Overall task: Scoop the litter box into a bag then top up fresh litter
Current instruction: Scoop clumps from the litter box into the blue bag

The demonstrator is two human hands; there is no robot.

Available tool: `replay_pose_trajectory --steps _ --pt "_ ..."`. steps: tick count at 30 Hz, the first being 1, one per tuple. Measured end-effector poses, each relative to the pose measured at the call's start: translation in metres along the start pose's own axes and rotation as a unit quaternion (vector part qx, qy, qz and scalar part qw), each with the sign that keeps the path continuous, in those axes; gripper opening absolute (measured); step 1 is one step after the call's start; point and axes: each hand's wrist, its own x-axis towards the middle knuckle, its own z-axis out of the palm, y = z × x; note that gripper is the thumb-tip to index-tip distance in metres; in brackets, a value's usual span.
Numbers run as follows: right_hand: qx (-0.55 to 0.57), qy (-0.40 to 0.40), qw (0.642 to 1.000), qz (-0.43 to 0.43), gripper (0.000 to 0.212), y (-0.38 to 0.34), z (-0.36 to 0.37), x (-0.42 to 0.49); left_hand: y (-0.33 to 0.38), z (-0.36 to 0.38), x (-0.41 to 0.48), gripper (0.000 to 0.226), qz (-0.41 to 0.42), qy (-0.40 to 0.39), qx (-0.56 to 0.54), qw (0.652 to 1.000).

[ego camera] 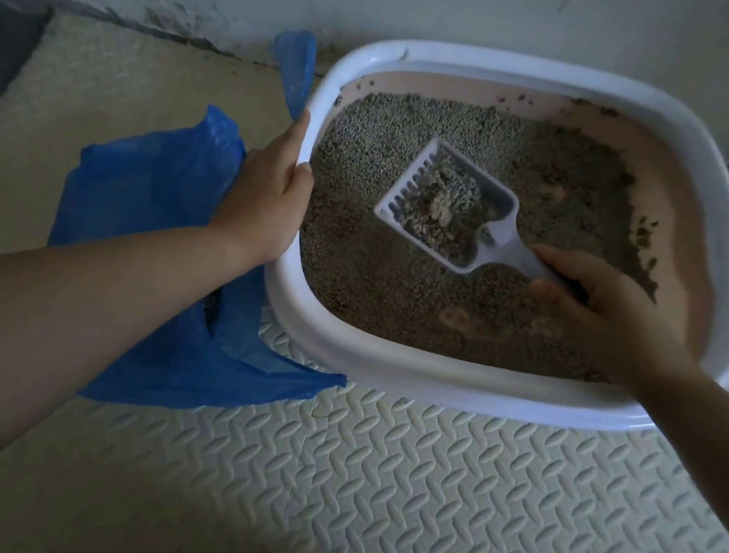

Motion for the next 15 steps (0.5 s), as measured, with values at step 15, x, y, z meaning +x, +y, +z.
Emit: replay_pose_trajectory --steps 15 --pt "-0.007 -0.002 1.000 0.021 0.033 0.011 -0.015 0.008 -0.002 0.003 0.001 0.053 0.003 0.002 -0.005 1.000"
